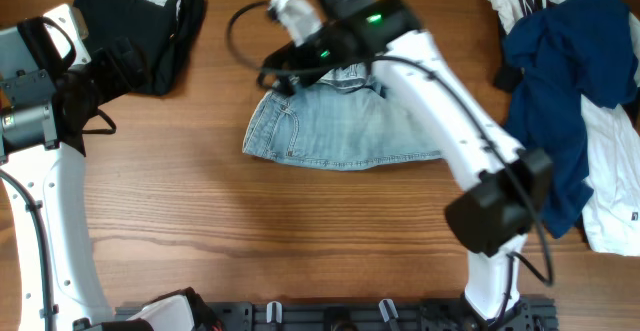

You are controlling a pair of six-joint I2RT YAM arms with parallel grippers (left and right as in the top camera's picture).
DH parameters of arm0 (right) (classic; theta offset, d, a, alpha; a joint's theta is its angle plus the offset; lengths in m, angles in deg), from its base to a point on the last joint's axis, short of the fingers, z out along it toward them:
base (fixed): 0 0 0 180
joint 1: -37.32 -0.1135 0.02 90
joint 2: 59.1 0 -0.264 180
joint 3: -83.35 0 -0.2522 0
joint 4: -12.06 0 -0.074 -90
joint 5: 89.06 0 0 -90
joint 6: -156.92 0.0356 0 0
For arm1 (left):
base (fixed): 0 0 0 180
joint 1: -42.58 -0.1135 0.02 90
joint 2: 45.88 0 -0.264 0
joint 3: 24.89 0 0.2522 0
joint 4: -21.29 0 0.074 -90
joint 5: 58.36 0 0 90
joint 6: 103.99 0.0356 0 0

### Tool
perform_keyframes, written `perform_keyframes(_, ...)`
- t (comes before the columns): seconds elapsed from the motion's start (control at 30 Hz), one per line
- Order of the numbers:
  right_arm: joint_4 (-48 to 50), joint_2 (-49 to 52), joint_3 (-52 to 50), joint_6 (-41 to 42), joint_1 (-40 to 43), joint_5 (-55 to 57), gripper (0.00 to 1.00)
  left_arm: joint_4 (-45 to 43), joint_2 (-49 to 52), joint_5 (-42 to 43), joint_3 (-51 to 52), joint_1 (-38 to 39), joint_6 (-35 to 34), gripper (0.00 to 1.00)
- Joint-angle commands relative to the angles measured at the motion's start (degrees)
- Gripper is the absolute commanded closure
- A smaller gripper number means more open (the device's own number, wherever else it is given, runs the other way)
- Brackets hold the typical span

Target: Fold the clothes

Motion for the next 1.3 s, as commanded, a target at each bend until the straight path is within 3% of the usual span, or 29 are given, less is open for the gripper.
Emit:
perform_keyframes(0.0,-3.1,-3.6,0.5,4.8,9.2,6.4,0.00,0.0,-0.8,2.8,-1.0,-0.2,0.7,0.00)
perform_keyframes(0.1,-7.0,-2.1,-2.8,8.9,13.5,6.8,0.01,0.6,-0.7,4.8,-1.0,0.1,0.7,0.00)
perform_keyframes(0.27,-0.7,-0.6,-13.3,16.7,15.8,5.1,0.02,1.6,0.3,5.3,-1.0,3.5,0.8,0.00)
perform_keyframes(0.33,3.4,-0.2,-17.1,17.1,15.4,1.9,0.11,1.9,1.2,5.0,-1.0,5.6,1.4,0.00)
perform_keyframes(0.47,7.0,0.3,-22.4,19.6,14.6,2.6,0.16,1.9,3.6,5.0,-1.0,7.5,1.4,0.00)
perform_keyframes(0.6,10.9,1.4,-24.2,20.4,13.4,4.6,0.20,2.3,5.1,5.0,-1.0,7.5,1.4,0.00)
perform_keyframes(0.77,14.4,2.6,-24.3,22.6,11.6,7.8,0.32,2.3,5.3,3.8,-1.0,7.5,1.4,0.00)
perform_keyframes(0.93,14.7,5.1,-24.3,24.2,11.1,13.6,0.33,3.3,5.3,0.0,-1.0,7.5,1.6,0.00)
perform_keyframes(1.1,19.5,5.6,-24.3,24.4,11.1,14.4,0.54,3.3,5.3,0.0,-1.0,7.5,1.6,0.00)
perform_keyframes(1.17,21.7,5.6,-24.3,24.5,11.0,13.1,0.79,3.3,5.3,-0.4,-1.0,7.5,1.6,0.00)
perform_keyframes(1.27,27.1,5.1,-23.2,24.3,10.2,7.4,0.94,3.3,5.3,-1.5,-1.0,7.5,1.6,0.00)
